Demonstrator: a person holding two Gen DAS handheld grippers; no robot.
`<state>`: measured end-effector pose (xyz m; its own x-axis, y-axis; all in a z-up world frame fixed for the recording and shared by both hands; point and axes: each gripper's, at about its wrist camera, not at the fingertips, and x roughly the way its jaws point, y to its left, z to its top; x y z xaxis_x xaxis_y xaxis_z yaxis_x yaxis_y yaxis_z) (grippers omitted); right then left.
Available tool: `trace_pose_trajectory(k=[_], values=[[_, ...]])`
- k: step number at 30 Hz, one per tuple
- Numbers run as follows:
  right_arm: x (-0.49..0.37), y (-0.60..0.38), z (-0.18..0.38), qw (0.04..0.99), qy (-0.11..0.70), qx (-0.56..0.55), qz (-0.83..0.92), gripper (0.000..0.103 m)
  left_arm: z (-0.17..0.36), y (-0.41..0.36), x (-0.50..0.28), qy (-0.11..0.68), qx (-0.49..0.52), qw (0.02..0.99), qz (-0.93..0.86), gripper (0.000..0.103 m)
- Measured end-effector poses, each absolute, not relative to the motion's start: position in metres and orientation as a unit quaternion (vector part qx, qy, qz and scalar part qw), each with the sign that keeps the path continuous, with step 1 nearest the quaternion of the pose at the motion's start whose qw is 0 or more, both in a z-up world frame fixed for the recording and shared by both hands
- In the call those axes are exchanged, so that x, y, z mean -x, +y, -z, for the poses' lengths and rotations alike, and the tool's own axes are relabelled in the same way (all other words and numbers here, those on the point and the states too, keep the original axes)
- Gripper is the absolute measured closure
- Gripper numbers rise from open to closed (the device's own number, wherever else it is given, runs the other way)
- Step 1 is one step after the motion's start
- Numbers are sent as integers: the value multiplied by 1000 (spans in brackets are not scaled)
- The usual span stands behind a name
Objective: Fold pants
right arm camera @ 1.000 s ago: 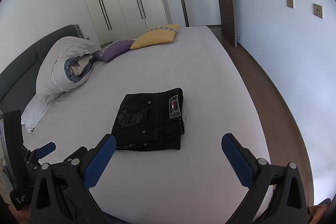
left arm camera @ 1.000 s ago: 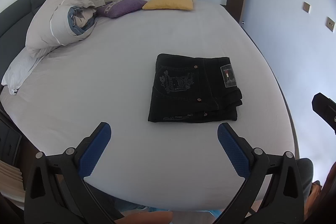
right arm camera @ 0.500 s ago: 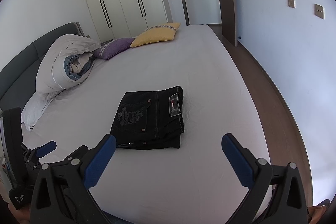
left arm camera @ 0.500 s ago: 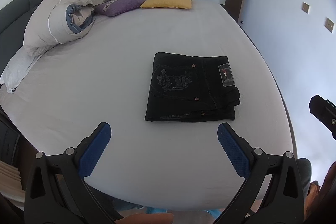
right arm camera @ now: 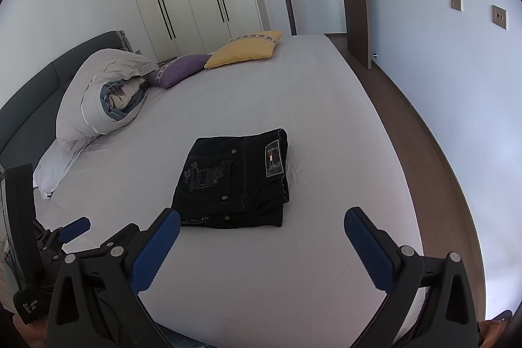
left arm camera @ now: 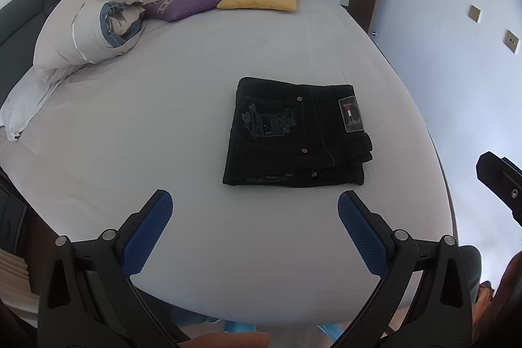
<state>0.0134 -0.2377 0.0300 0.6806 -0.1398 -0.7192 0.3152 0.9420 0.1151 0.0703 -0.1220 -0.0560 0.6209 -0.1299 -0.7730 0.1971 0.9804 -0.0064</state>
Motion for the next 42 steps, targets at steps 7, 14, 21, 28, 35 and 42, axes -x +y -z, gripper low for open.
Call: trace_pose_trajectory(k=[7, 14, 21, 28, 35, 42], values=[[-14, -237, -28, 908, 384, -116, 123, 0, 58, -119, -71, 428, -38, 898, 91, 0], [-14, -238, -27, 907, 385, -116, 122, 0, 59, -119, -70, 428, -38, 898, 91, 0], [-13, -237, -27, 908, 384, -116, 122, 0, 60, -120, -69, 429, -38, 898, 91, 0], [-14, -237, -27, 908, 385, -116, 122, 0, 61, -120, -68, 430, -38, 898, 92, 0], [-13, -237, -27, 907, 387, -116, 122, 0, 62, -120, -68, 430, -36, 897, 93, 0], [-10, -233, -24, 906, 388, -115, 122, 0, 63, -120, -67, 432, -36, 896, 94, 0]])
